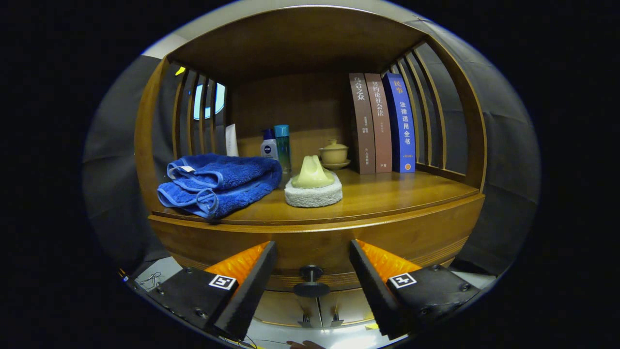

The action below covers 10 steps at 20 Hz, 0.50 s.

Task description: Pull open the drawer, take out the items inside it, and place them on the countertop above the cabinet.

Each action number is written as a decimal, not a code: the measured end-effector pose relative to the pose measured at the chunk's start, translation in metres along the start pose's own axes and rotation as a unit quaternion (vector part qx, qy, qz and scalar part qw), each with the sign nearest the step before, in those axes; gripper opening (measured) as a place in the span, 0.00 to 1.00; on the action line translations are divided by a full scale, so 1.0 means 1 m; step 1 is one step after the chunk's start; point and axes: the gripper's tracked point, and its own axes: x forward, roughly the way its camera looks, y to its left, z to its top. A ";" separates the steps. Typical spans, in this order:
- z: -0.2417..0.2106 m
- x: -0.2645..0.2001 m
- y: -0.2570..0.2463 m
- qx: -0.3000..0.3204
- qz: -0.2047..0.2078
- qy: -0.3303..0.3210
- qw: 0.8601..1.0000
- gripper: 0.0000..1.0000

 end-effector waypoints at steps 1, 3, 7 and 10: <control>0.004 -0.004 0.001 -0.004 0.002 -0.003 1.000 0.99; 0.011 -0.014 0.002 -0.006 0.004 -0.010 1.000 0.99; 0.035 -0.037 0.005 -0.005 0.008 -0.029 1.000 0.99; 0.057 -0.056 0.005 -0.008 0.010 -0.046 0.999 0.99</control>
